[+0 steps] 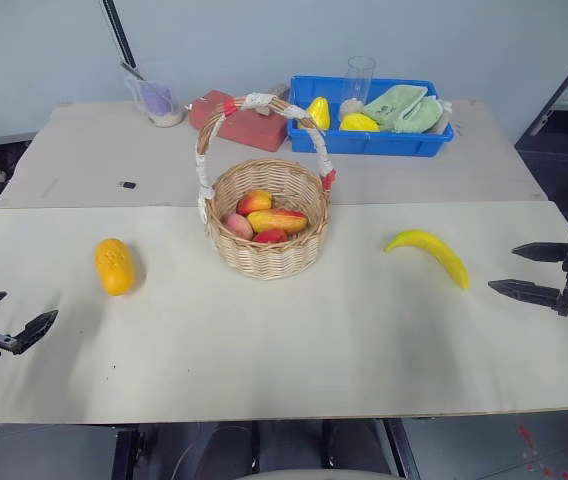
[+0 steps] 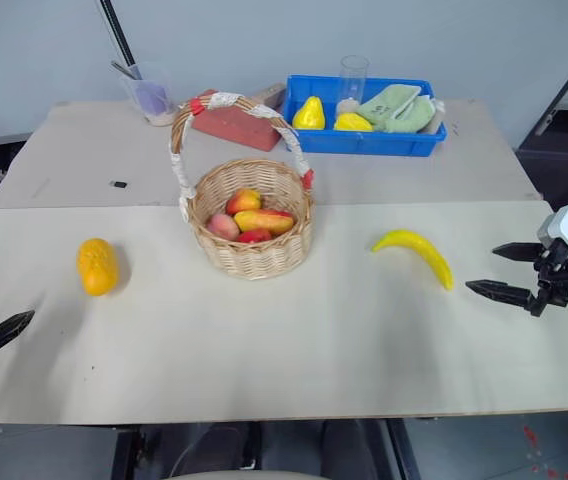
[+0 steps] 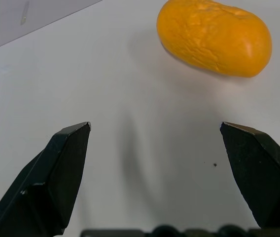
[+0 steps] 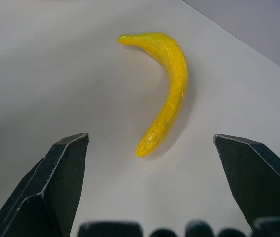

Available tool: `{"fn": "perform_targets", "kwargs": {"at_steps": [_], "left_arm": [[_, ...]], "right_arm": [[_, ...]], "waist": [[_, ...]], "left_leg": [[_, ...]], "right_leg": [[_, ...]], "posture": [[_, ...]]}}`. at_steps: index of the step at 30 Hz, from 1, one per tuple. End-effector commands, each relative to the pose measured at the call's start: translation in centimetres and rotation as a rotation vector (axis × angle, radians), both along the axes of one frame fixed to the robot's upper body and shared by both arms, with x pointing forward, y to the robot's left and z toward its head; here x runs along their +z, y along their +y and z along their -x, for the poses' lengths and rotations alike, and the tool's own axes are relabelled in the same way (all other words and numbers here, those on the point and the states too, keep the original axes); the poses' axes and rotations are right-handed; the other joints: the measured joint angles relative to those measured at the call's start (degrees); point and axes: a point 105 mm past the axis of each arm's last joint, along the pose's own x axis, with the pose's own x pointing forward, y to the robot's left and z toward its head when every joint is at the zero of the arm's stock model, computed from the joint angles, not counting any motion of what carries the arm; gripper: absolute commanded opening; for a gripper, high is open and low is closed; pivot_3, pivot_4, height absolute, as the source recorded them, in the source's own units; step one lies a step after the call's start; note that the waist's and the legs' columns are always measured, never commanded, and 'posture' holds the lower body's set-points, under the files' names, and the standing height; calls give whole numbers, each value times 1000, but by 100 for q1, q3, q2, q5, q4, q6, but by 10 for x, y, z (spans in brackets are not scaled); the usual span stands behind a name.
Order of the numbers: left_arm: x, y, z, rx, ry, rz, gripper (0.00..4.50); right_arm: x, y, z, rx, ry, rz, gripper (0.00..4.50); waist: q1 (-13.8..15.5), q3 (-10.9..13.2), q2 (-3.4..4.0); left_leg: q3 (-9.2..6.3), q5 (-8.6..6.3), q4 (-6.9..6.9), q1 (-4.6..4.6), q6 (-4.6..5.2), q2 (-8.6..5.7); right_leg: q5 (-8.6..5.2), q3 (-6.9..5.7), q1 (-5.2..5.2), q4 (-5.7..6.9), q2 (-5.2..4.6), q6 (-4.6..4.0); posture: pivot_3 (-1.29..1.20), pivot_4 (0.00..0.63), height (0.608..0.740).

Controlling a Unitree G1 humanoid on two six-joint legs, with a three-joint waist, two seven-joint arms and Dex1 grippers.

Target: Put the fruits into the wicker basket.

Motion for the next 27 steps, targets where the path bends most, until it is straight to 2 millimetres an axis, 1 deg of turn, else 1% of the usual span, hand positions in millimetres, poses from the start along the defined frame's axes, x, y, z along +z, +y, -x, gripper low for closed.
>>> {"fn": "perform_targets", "kwargs": {"at_steps": [1, 4, 9, 12, 17, 19, 22, 24, 27], "left_arm": [[12, 3, -1, 7, -38, -22, 4500], [11, 6, -2, 25, -32, -40, 4500], [17, -4, -3, -62, -78, -37, 4500], [16, -4, -2, -64, -70, 16, 4500], [24, -8, -6, -77, -115, 77, 4500], [31, -18, -15, -49, -192, 120, 4500], [31, -34, -23, -14, -259, 189, 4500], [28, -43, -27, 11, -278, 238, 4500], [23, -53, -38, 77, -307, 308, 4500]], "right_arm": [[12, 0, -1, 2, -42, 17, 4487], [11, 1, -2, 1, -44, 11, 4487], [10, 2, -3, 2, -49, 8, 4487], [10, 3, -3, 3, -54, 9, 4487], [10, 5, -4, 10, -61, 12, 4487], [13, 12, -6, 40, -81, 6, 4487], [24, 33, -6, 99, -112, -37, 4487], [31, 50, -3, 159, -116, -61, 4487], [47, 81, 3, 266, -128, -114, 4487]], "waist": [[0, 0, 0], [6, 0, 0], [3, 0, 0], [1, 0, 0], [3, 0, 0], [9, -1, 2], [7, -1, 1], [7, -1, 1], [7, -1, 1]], "left_leg": [[0, 0, 0, 0, 0, 0], [0, 0, 0, 0, -1, -1], [1, 0, 0, 0, 0, -2], [3, 0, 0, 0, 0, -2], [2, 0, 0, 0, 0, -2], [3, 0, 0, 1, 0, -4], [2, 1, 0, -1, 0, -5], [2, 1, 0, -2, -1, -5], [1, 1, 0, -2, -1, -5]], "right_leg": [[0, 0, 0, 0, 0, 0], [0, -1, 1, 0, 0, 0], [0, -2, 0, 0, 7, 0], [0, -2, 0, 0, 5, 1], [0, -4, 0, 1, 15, 1], [1, -4, 1, 1, 18, 2], [5, -1, 3, 2, 17, 8], [6, -1, 2, 3, 22, 11], [7, 0, 1, 6, 26, 12]], "posture": [[0, 150, 740], [0, 150, 740], [0, 150, 740], [0, 150, 740], [0, 150, 740], [0, 150, 740], [0, 150, 740], [0, 150, 740], [0, 150, 740]]}}
